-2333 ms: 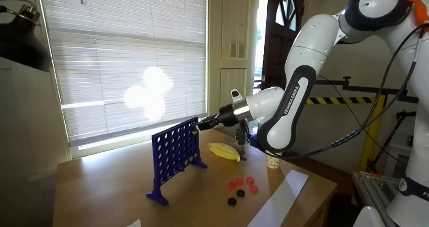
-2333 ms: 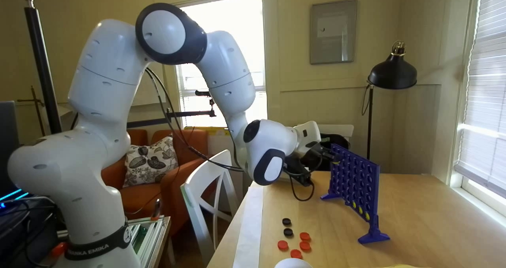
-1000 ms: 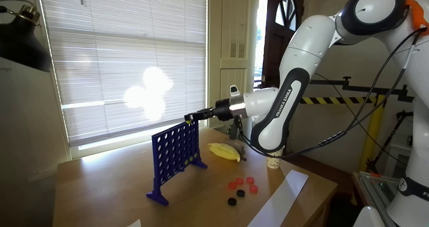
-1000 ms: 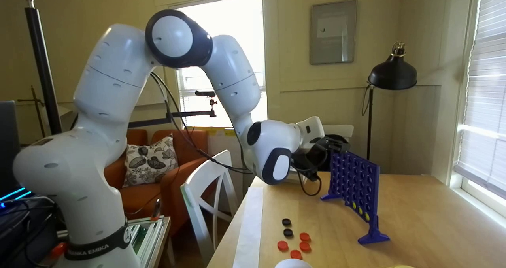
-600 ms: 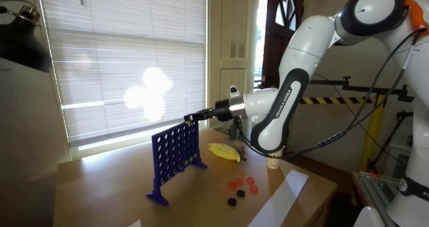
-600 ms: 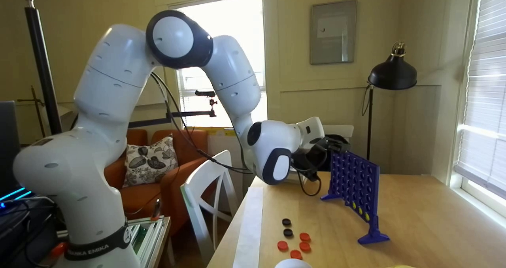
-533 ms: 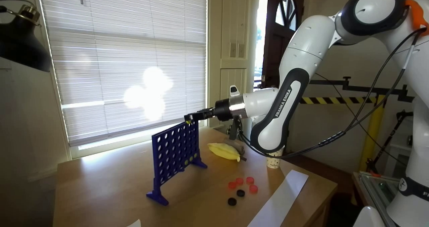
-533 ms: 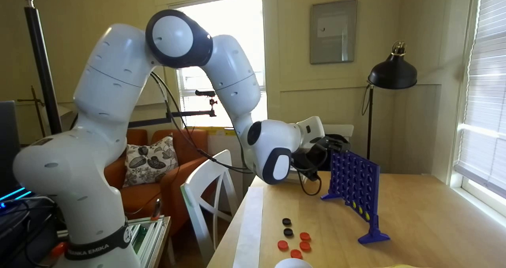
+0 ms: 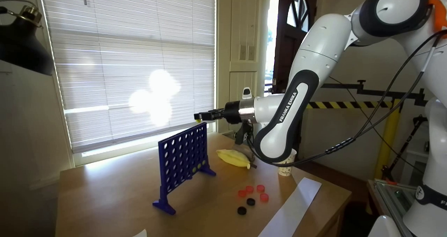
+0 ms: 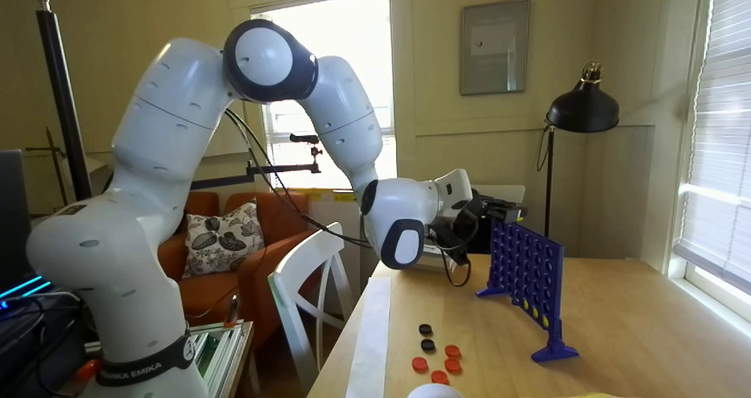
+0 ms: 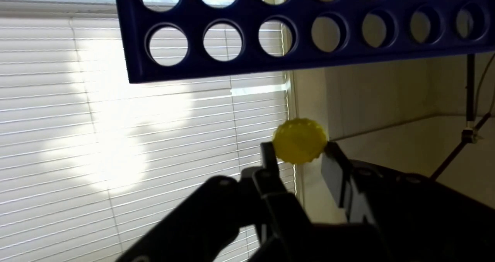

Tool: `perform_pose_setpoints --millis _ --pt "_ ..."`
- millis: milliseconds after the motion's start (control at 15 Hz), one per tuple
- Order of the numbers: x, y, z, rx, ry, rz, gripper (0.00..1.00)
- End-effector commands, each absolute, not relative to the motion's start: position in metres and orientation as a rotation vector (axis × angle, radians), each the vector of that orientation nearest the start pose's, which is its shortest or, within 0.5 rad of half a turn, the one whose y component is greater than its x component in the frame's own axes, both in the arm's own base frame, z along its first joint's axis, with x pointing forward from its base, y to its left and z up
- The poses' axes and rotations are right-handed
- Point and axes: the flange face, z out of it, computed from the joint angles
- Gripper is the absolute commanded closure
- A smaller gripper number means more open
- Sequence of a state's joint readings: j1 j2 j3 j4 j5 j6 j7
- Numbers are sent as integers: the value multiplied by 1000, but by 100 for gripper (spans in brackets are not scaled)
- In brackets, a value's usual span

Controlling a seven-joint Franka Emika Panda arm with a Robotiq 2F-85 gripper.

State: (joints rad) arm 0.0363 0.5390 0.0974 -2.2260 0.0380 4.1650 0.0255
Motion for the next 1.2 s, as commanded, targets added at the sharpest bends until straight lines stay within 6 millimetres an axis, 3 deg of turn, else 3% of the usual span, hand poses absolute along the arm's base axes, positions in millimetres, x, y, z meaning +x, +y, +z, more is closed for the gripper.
perform_pose_setpoints --millis 0,667,1133 --pt "566 78 304 -2323 29 -2041 91" --pt "580 101 284 -2351 4 -2139 91" --pt "593 115 288 -2325 -26 -2183 91"
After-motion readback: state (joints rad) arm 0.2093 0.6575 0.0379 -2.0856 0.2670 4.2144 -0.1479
